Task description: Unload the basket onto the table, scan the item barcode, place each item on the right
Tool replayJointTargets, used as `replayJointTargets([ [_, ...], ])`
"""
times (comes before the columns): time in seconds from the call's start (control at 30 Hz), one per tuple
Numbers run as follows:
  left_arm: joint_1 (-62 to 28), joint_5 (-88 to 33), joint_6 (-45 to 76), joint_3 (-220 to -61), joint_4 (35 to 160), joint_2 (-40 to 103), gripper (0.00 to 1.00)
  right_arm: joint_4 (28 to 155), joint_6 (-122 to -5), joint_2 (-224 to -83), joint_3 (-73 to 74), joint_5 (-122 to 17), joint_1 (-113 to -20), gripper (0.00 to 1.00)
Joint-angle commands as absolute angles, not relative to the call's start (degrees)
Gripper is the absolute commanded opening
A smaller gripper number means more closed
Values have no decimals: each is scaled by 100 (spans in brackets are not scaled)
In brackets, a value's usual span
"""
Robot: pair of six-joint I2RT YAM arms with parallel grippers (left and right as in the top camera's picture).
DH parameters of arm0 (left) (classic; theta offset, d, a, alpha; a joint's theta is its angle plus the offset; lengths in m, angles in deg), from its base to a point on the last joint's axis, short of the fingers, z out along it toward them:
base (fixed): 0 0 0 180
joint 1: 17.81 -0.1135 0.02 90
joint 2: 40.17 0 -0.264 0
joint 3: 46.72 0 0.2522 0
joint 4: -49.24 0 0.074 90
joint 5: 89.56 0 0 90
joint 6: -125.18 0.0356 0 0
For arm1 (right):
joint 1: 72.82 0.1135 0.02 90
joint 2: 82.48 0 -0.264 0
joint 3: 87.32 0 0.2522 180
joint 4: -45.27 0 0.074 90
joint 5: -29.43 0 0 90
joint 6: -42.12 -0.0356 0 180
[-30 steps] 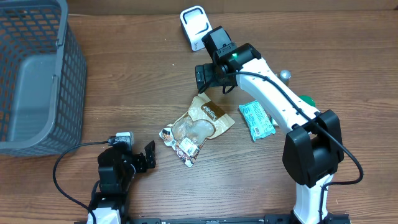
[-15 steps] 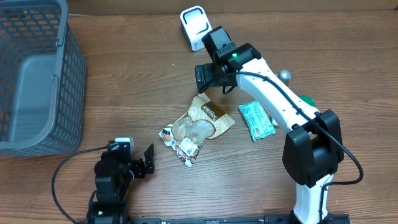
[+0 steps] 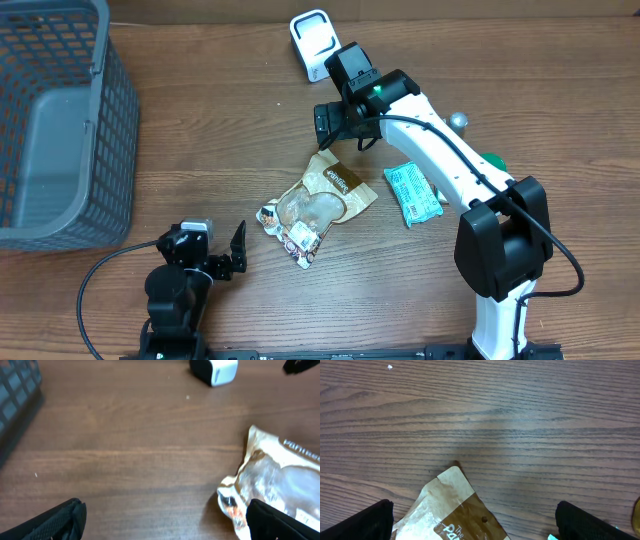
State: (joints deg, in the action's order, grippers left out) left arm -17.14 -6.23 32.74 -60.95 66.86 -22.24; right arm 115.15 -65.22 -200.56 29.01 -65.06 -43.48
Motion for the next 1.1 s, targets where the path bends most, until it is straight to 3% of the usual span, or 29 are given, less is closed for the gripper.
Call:
replayJointTargets([
  [0.0, -1688, -663, 3515, -6075, 6712, -2565, 100, 11480, -6548, -19962, 2877, -6545, -4332, 100],
  [0.73, -1688, -534, 3655, -6075, 6732, -3996, 100, 11480, -6548, -19962, 2877, -6545, -4332, 100],
  [1.07, -1688, -385, 3642, -6075, 6743, -3998, 100, 11480, -6548, -19962, 2877, -6545, -4332, 100],
])
